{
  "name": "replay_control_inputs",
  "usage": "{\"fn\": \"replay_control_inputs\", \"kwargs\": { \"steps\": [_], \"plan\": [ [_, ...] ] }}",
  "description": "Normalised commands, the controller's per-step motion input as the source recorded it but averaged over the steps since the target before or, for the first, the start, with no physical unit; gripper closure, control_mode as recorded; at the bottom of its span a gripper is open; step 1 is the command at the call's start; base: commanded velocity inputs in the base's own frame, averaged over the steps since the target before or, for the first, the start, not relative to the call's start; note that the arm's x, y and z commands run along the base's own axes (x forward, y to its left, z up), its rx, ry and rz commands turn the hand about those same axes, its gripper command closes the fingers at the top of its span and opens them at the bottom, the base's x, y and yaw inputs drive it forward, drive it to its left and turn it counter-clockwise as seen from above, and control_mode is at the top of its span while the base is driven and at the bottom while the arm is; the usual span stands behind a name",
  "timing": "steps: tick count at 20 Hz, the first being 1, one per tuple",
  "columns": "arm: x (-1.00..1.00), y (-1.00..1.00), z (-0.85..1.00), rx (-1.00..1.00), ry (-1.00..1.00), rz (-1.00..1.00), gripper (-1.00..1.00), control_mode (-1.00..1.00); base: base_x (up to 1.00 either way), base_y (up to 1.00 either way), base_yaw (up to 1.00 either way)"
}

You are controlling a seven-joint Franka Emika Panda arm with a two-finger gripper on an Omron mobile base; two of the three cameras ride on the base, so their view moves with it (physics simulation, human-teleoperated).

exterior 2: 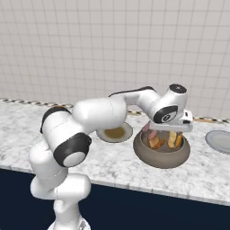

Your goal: Place one bun and one sausage from the bowl on each plate.

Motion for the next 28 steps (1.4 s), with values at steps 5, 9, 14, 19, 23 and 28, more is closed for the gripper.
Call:
{"fn": "replay_control_inputs", "kwargs": {
  "steps": [5, 9, 14, 19, 23, 28],
  "plan": [
    [0.32, -0.47, -0.39, 0.06, 0.00, 0.00, -1.00, -1.00, 0.00, 0.00, 0.00],
    [0.25, -0.21, -0.07, 0.04, 0.00, 0.00, -1.00, -1.00, 0.00, 0.00, 0.00],
    [0.23, -0.15, -0.05, 0.06, 0.00, 0.00, -1.00, -1.00, 0.00, 0.00, 0.00],
    [0.12, -0.01, -0.27, 0.00, 0.00, 0.00, -1.00, -1.00, 0.00, 0.00, 0.00],
    [0.00, 0.17, -0.30, 0.00, 0.00, 0.00, -1.00, -1.00, 0.00, 0.00, 0.00],
    [0.00, 0.49, -0.07, 0.00, 0.00, 0.00, -1.00, -1.00, 0.00, 0.00, 0.00]
  ]
}}
